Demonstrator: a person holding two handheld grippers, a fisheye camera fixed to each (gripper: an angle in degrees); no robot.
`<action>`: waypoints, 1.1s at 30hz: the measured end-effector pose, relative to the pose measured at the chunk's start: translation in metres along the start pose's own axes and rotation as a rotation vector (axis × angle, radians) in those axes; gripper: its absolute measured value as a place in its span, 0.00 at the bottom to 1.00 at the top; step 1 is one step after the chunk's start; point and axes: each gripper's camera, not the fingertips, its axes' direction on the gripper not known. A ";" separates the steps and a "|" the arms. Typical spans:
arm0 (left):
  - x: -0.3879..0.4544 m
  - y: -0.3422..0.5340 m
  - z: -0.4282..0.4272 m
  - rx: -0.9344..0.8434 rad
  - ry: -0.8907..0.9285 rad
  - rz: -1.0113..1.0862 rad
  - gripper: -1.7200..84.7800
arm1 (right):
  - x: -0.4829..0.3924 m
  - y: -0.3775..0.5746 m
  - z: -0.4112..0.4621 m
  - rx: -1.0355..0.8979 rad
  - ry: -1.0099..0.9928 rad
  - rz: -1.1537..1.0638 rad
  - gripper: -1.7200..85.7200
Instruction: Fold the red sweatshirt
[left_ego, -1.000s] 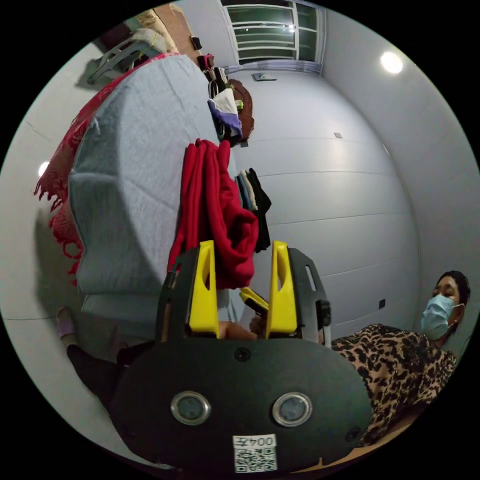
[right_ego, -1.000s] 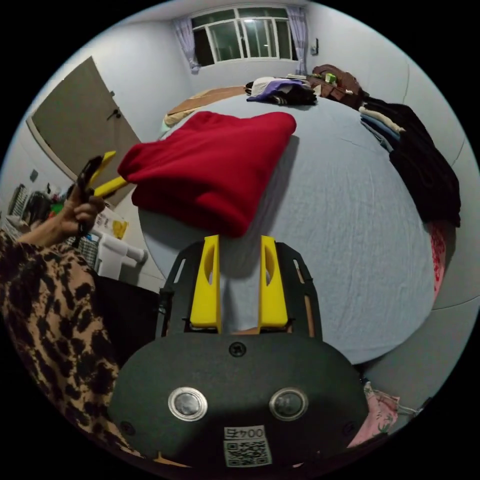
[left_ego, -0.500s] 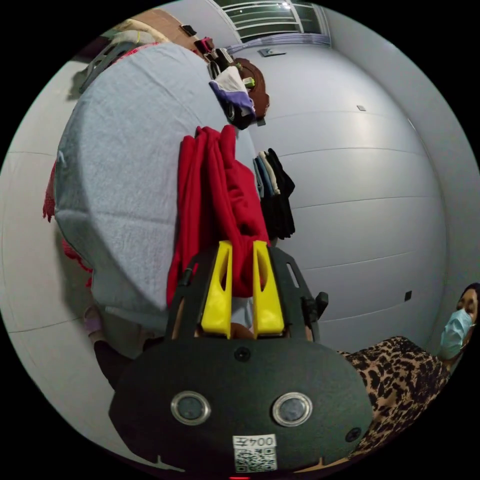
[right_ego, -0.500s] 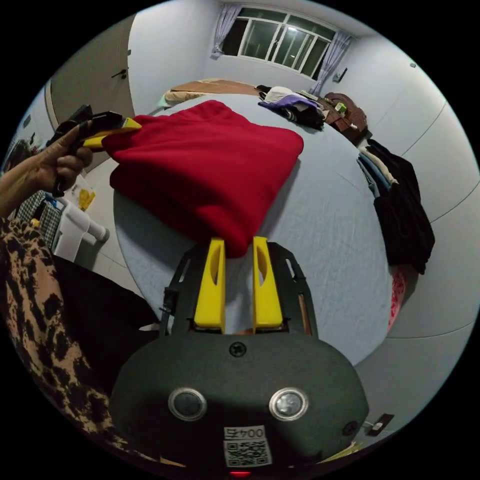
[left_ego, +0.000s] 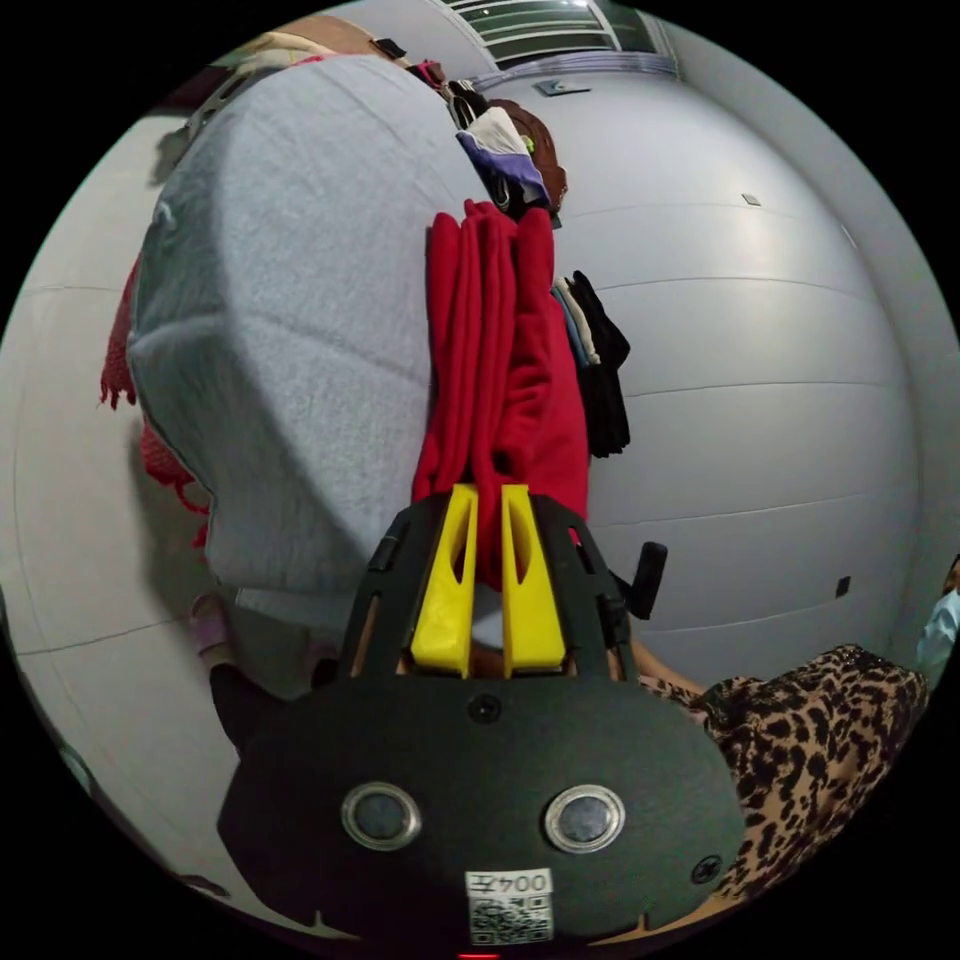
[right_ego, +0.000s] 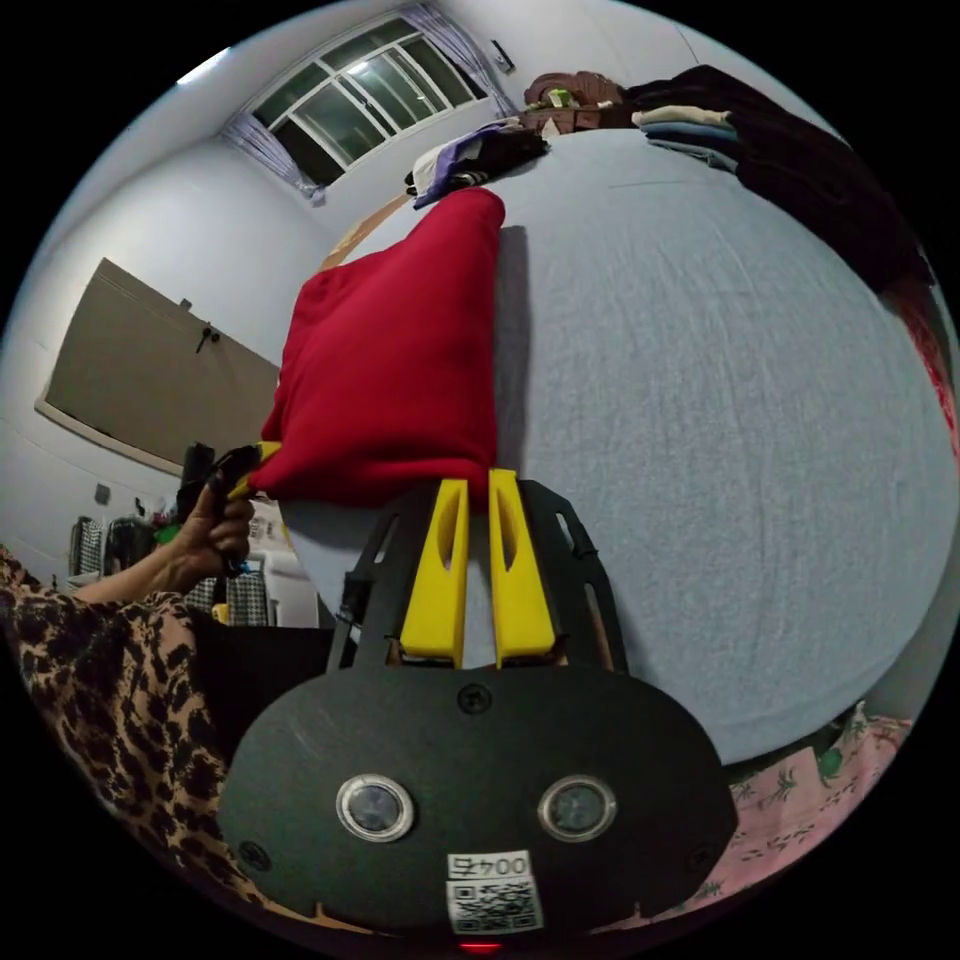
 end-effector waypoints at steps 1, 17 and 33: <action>0.001 0.002 0.002 -0.002 0.000 0.011 0.05 | 0.007 -0.002 0.002 -0.014 -0.017 -0.008 0.07; 0.084 -0.026 0.053 0.103 -0.213 0.337 0.11 | 0.041 -0.030 -0.014 0.051 0.081 -0.169 0.12; -0.058 -0.037 0.136 0.023 -0.347 0.269 0.03 | 0.214 -0.004 0.087 -0.035 -0.616 0.394 0.20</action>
